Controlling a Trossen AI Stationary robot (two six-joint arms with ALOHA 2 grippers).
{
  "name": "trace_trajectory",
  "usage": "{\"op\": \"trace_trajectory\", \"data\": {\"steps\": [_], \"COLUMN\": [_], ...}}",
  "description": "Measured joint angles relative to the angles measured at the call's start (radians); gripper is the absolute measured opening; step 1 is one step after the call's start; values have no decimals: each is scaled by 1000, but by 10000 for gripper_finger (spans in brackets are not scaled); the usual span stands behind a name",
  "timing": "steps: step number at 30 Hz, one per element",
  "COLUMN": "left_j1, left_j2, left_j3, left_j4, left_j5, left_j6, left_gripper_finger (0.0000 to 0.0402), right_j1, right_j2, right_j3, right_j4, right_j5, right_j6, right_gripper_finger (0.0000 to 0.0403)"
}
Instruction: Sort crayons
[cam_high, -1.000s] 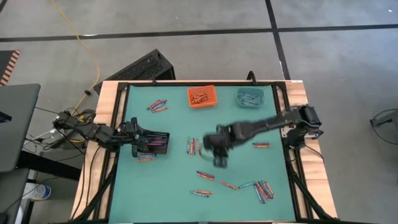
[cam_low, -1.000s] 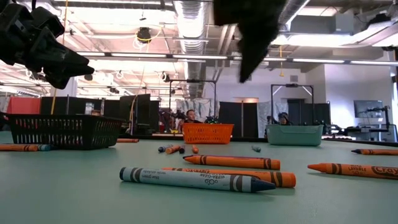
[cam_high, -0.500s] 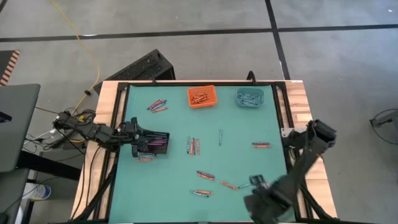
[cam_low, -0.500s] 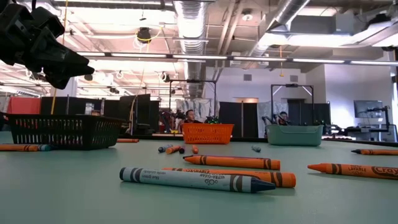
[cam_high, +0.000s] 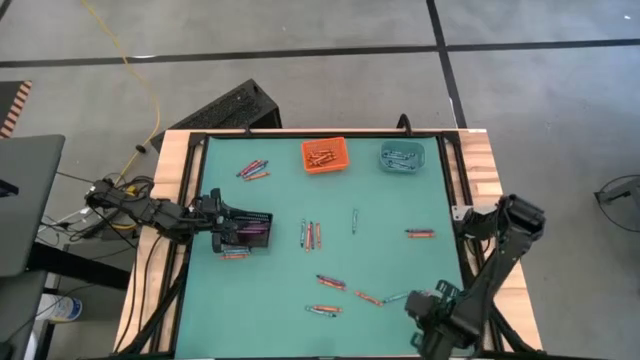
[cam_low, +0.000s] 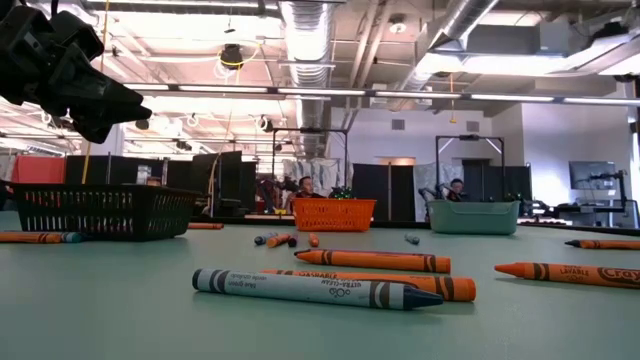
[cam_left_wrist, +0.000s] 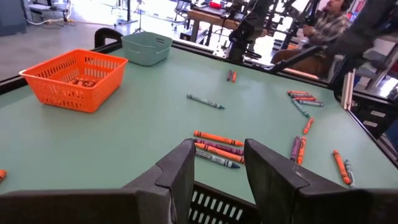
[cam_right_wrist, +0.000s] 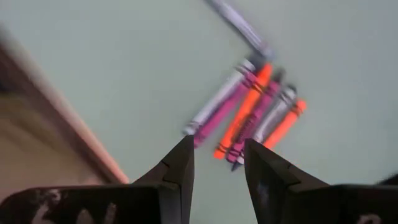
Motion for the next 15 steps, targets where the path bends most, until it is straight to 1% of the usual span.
{"op": "trace_trajectory", "data": {"steps": [3, 6, 8, 15], "left_j1": [0, 0, 0, 0], "left_j2": [0, 0, 0, 0], "left_j3": [0, 0, 0, 0], "left_j4": [0, 0, 0, 0], "left_j5": [0, 0, 0, 0], "left_j6": [0, 0, 0, 0], "left_gripper_finger": [128, 128, 128, 128], "right_j1": [-11, -13, -8, 26], "right_j2": [0, 0, 0, 0], "right_j3": [-76, -122, -141, -147], "right_j4": [104, 255, 320, 308], "right_j5": [-58, -65, -65, -63], "right_j6": [86, 143, 185, 329], "right_gripper_finger": [131, 131, 131, 131]}}
